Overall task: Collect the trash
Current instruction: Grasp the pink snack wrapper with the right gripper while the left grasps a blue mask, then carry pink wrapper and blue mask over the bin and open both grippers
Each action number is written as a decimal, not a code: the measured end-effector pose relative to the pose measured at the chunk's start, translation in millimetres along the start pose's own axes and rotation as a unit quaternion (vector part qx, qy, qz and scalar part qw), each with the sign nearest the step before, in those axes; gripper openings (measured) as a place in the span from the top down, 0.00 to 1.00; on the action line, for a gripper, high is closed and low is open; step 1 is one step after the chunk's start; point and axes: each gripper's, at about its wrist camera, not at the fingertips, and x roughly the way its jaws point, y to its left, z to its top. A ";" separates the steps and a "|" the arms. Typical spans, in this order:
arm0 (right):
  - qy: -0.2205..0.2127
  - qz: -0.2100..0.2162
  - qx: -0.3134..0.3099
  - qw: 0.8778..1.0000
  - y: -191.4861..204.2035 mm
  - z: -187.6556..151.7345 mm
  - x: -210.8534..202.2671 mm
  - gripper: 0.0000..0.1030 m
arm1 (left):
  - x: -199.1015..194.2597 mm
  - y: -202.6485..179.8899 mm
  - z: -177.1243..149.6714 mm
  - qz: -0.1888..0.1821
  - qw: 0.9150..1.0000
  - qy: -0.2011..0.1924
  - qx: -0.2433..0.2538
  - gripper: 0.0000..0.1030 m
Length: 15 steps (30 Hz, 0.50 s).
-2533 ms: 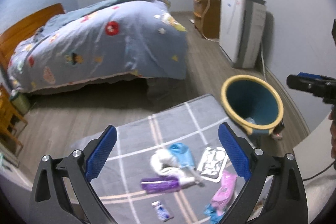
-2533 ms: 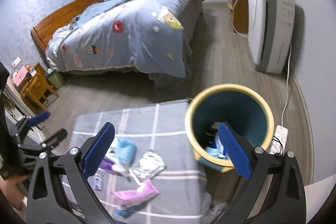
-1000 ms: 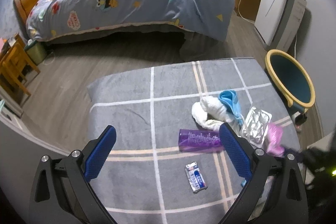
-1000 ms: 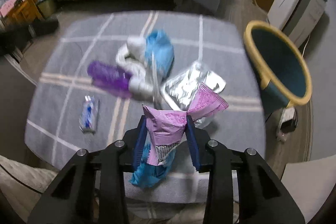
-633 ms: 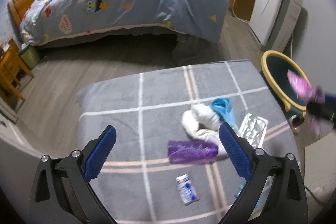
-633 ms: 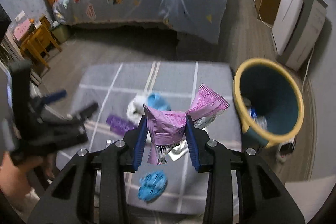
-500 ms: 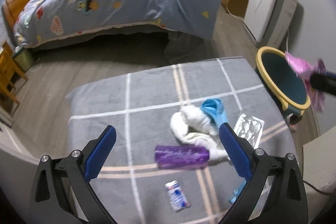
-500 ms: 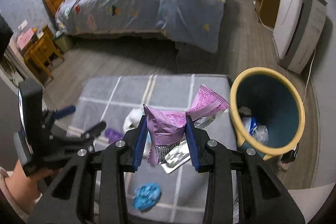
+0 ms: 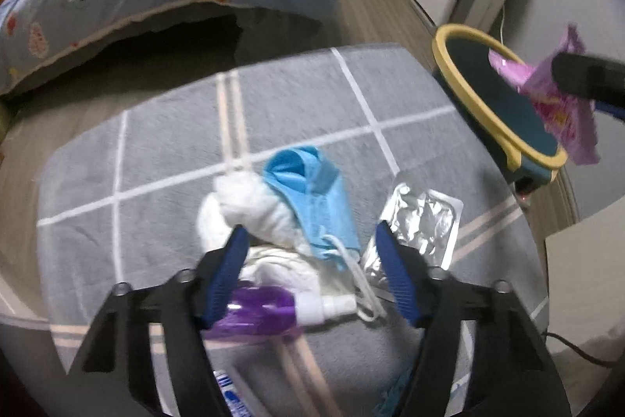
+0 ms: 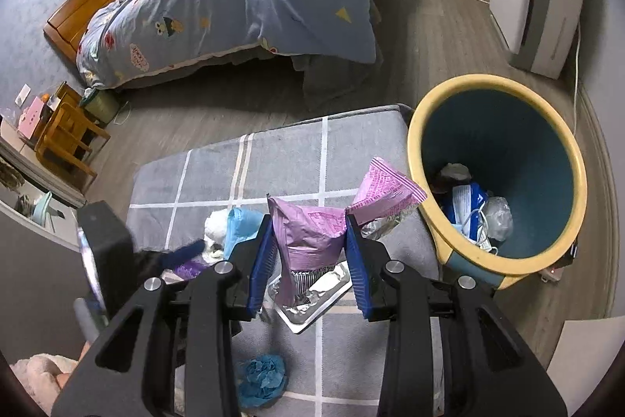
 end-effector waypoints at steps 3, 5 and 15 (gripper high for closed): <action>-0.003 0.001 -0.003 1.000 0.2 1.6 -0.3 0.66 | 7.2 -3.1 0.9 -0.007 1.000 0.011 0.012 0.81; -0.003 0.002 -0.004 1.000 1.2 2.0 -0.8 0.66 | 5.0 -4.2 0.9 -0.016 1.000 0.007 0.015 0.89; -0.050 -0.008 -0.024 0.998 -4.7 19.9 -40.8 0.66 | -43.3 -20.1 14.0 -0.034 0.997 -0.060 0.047 0.94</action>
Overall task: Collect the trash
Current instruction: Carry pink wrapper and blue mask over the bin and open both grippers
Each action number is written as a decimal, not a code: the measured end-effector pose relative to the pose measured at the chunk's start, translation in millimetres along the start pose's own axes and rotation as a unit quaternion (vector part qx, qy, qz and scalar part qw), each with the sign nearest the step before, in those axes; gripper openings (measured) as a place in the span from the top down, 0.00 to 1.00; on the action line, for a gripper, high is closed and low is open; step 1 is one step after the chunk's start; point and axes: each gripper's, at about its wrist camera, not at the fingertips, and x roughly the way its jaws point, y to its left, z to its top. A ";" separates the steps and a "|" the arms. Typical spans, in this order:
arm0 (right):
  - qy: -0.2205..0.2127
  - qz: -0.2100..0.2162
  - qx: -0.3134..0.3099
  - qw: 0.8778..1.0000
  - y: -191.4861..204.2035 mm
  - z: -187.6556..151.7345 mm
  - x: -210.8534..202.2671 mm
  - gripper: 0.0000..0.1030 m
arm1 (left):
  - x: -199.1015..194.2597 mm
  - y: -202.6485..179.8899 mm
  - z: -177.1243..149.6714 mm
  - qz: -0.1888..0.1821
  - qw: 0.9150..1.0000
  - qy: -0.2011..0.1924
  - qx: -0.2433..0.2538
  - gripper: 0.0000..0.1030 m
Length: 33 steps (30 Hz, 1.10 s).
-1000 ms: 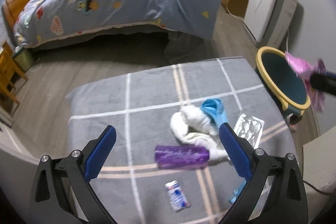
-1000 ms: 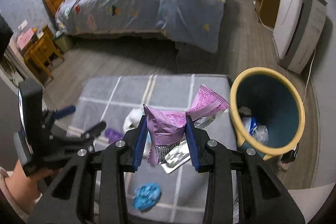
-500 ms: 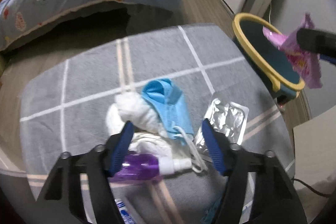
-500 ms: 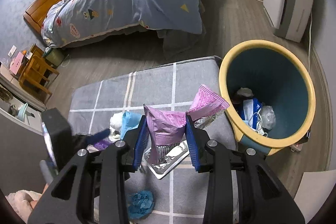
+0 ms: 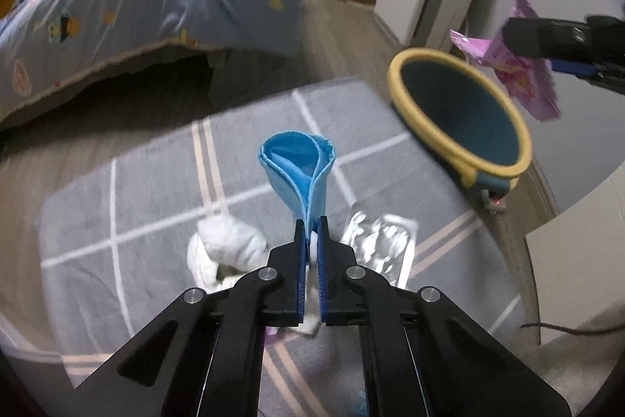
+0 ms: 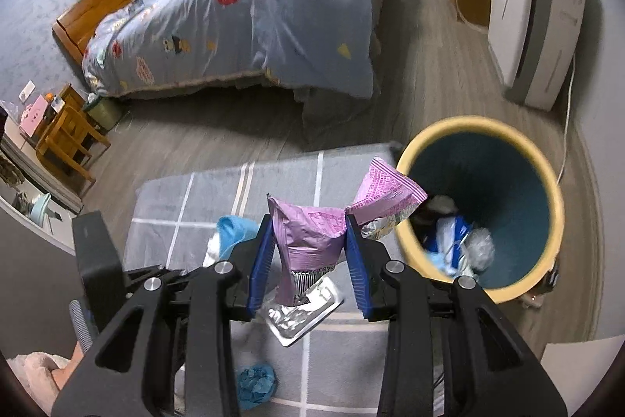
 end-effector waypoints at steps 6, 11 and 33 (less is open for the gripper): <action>-0.042 -0.003 0.017 0.999 -38.2 14.8 -31.8 0.66 | -36.2 -21.0 17.8 -0.004 0.999 -0.046 0.025 0.94; -0.070 -0.005 0.061 0.996 -86.4 20.2 -53.2 0.66 | -58.1 -40.5 36.4 -0.009 0.996 -0.068 0.054 0.94; -0.046 0.000 0.184 0.982 -190.4 4.4 1.6 0.66 | 19.7 -137.0 95.0 -0.070 0.987 -0.017 0.142 0.94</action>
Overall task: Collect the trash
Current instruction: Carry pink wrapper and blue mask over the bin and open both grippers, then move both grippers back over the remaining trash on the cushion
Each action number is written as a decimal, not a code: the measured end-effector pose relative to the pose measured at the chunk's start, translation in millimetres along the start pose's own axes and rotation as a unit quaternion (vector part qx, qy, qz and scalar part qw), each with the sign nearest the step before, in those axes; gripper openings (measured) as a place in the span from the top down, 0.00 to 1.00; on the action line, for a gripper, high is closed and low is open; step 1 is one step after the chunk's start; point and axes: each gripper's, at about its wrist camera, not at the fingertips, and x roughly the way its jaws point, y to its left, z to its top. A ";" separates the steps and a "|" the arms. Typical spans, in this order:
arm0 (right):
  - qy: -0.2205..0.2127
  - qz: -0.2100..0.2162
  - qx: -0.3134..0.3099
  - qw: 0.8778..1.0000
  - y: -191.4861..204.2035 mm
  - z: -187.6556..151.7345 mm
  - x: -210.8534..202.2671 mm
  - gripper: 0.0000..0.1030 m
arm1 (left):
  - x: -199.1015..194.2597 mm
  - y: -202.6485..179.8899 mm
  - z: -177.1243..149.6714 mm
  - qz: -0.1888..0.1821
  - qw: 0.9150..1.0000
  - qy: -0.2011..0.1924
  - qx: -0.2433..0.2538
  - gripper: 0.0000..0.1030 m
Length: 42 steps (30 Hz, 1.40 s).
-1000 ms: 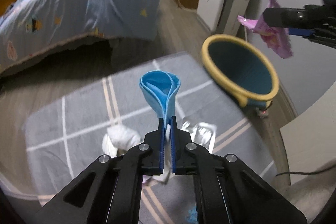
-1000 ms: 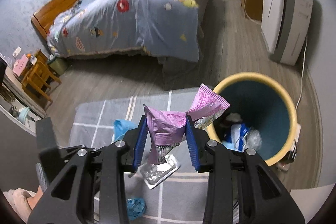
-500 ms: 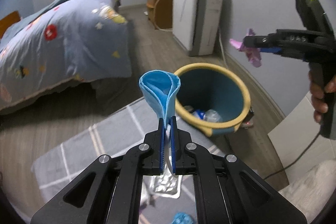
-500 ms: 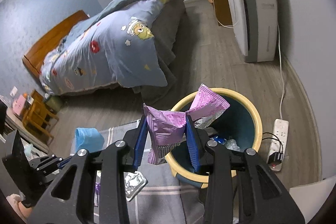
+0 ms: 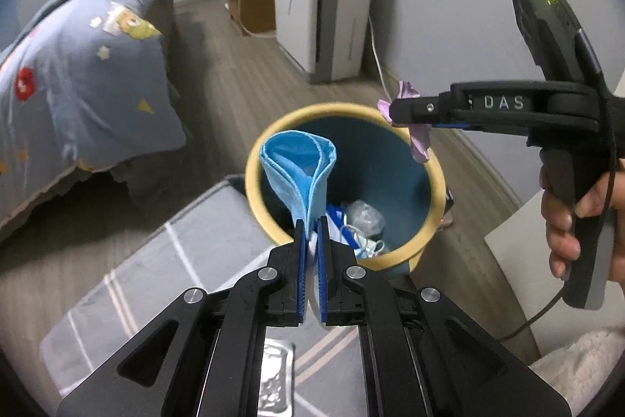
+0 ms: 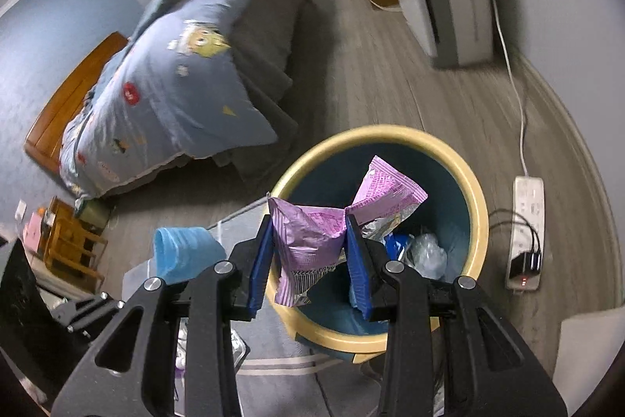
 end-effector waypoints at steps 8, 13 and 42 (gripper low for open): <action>0.027 -0.028 0.016 0.999 -16.1 2.5 33.5 0.66 | 40.1 -3.2 4.8 -0.006 1.000 0.029 0.011 0.94; 0.034 -0.037 0.027 0.998 -22.4 8.1 47.8 0.63 | 65.1 -1.4 8.3 -0.007 0.999 0.046 0.019 0.94; -0.007 -0.089 0.007 0.996 -7.6 4.5 24.6 0.06 | 15.8 24.5 -8.9 0.052 0.998 -0.019 -0.038 0.06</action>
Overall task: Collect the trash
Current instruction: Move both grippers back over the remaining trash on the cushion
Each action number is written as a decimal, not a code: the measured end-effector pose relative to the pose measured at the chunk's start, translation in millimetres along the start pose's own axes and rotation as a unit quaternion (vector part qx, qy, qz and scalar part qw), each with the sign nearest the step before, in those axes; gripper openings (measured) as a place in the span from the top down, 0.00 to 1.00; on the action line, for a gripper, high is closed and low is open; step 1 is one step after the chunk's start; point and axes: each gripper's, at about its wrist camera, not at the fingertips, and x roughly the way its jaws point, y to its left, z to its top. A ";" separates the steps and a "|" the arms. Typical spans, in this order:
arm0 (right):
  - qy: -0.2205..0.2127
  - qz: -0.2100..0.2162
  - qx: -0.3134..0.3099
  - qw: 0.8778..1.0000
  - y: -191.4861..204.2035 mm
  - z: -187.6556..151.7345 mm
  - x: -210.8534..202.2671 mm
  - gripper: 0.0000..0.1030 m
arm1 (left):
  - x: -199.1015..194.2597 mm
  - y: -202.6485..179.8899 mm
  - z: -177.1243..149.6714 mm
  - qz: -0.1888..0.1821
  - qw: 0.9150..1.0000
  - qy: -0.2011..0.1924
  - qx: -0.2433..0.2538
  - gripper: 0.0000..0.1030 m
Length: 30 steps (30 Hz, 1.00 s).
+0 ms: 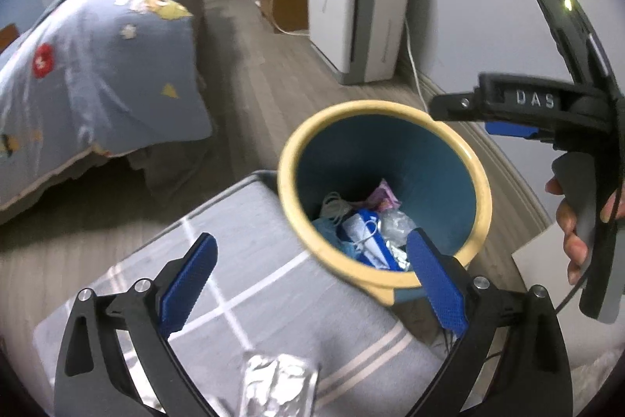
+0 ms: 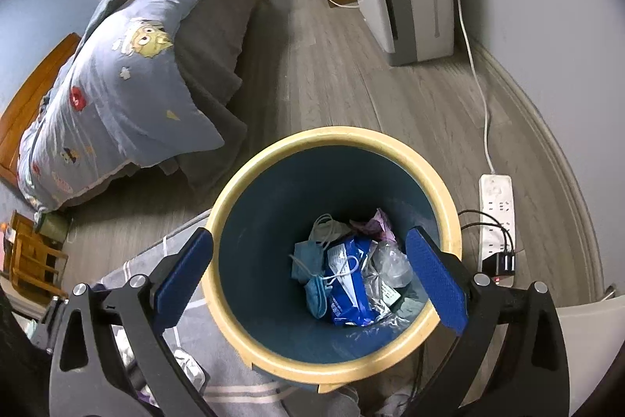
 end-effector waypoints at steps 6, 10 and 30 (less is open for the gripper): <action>-0.005 0.000 -0.024 1.000 12.7 -11.1 -16.1 0.06 | -51.5 29.3 -14.5 0.026 0.999 -0.027 -0.036 0.06; -0.010 0.000 -0.046 0.999 30.0 -18.6 -29.3 0.06 | -78.6 50.1 -25.4 0.047 0.997 -0.031 -0.061 0.06; -0.013 0.017 -0.151 0.988 152.0 -96.0 -89.1 0.06 | -193.8 114.9 -104.4 0.129 0.979 -0.061 -0.145 0.05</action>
